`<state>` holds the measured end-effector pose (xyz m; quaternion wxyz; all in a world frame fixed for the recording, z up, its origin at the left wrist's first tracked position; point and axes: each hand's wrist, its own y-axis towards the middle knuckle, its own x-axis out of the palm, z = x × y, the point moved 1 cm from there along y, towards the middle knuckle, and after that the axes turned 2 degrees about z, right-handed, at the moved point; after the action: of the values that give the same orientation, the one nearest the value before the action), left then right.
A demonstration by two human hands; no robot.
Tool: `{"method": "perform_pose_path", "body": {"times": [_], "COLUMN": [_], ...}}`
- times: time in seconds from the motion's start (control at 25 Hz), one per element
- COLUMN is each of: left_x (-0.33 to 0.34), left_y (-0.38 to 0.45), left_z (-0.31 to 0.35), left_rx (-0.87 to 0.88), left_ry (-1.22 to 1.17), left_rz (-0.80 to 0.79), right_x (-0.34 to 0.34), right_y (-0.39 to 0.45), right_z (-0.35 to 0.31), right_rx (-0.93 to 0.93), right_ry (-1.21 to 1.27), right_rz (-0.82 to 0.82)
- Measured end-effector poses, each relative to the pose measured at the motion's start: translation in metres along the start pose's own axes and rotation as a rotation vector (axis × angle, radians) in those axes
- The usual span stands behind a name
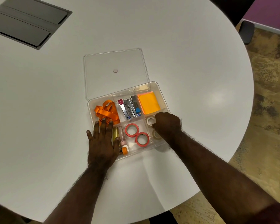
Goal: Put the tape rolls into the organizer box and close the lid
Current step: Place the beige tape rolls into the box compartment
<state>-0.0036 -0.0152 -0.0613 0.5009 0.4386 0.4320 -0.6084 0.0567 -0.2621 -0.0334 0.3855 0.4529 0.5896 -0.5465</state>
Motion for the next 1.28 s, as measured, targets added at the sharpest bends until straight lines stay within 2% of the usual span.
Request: {"method": "perform_pose_path", "body": {"times": [0.2,0.36,0.6,0.68,0.8,0.92,1.04,1.28], "left_x": [-0.001,-0.001,-0.001,0.0,0.001,0.001,0.002,0.003], "left_y": [0.001,0.001,0.001,0.001,0.001,0.002,0.003,0.003], "left_z": [0.0,-0.001,-0.001,-0.002,-0.001,-0.002,-0.002,-0.003], "left_rx": [-0.003,0.001,-0.012,-0.013,-0.007,-0.007,-0.017,-0.016], "left_ry": [0.002,0.011,0.005,0.005,0.005,0.0,-0.002,-0.008], "left_rz": [-0.003,-0.006,-0.015,-0.017,-0.007,-0.005,-0.011,0.0], "right_x": [-0.001,-0.004,-0.003,-0.006,-0.019,-0.027,-0.019,-0.009], "right_y": [0.0,0.003,0.008,0.006,0.003,-0.003,-0.011,-0.016], "right_z": [0.005,0.015,0.009,0.011,0.023,0.034,0.031,0.022], "right_rx": [0.028,0.15,0.163,0.138,-0.004,-0.131,-0.237,-0.231], "right_ry": [0.063,0.174,0.333,0.282,0.133,-0.047,-0.296,-0.394], "right_rz": [-0.029,-0.065,-0.159,-0.123,-0.029,-0.18,-0.154,-0.09]}}
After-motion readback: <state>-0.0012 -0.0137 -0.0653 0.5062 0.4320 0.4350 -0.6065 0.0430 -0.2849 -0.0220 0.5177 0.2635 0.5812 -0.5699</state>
